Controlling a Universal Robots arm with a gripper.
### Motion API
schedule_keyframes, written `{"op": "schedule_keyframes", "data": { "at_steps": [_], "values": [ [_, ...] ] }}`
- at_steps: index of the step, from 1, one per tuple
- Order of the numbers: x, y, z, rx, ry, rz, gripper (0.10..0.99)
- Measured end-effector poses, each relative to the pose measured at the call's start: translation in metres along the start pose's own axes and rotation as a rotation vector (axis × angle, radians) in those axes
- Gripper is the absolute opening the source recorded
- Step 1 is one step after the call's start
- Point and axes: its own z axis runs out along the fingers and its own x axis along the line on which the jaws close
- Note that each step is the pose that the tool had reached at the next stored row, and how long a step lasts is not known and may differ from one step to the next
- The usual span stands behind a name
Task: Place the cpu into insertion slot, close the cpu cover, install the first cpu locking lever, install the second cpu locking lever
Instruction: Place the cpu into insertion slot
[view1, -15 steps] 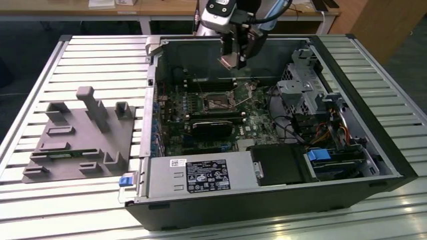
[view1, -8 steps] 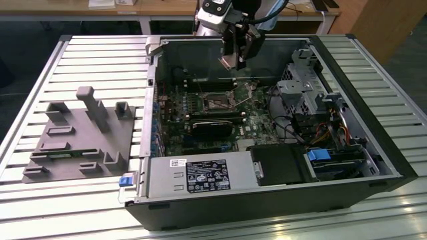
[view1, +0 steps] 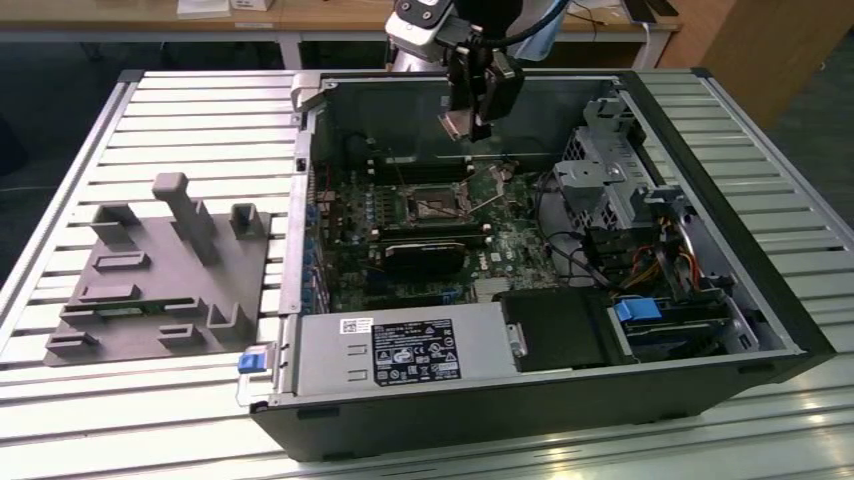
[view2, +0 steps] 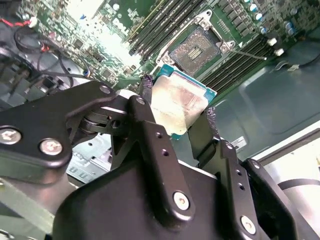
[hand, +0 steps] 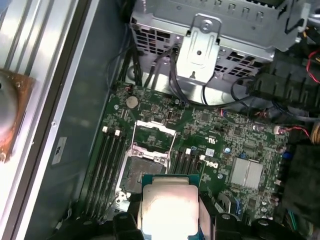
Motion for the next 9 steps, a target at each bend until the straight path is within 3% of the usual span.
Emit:
{"op": "schedule_keyframes", "data": {
  "at_steps": [9],
  "values": [
    [0.0002, 0.0000, 0.0008, -0.001, -0.0097, 0.127, 0.537]
  ]
}}
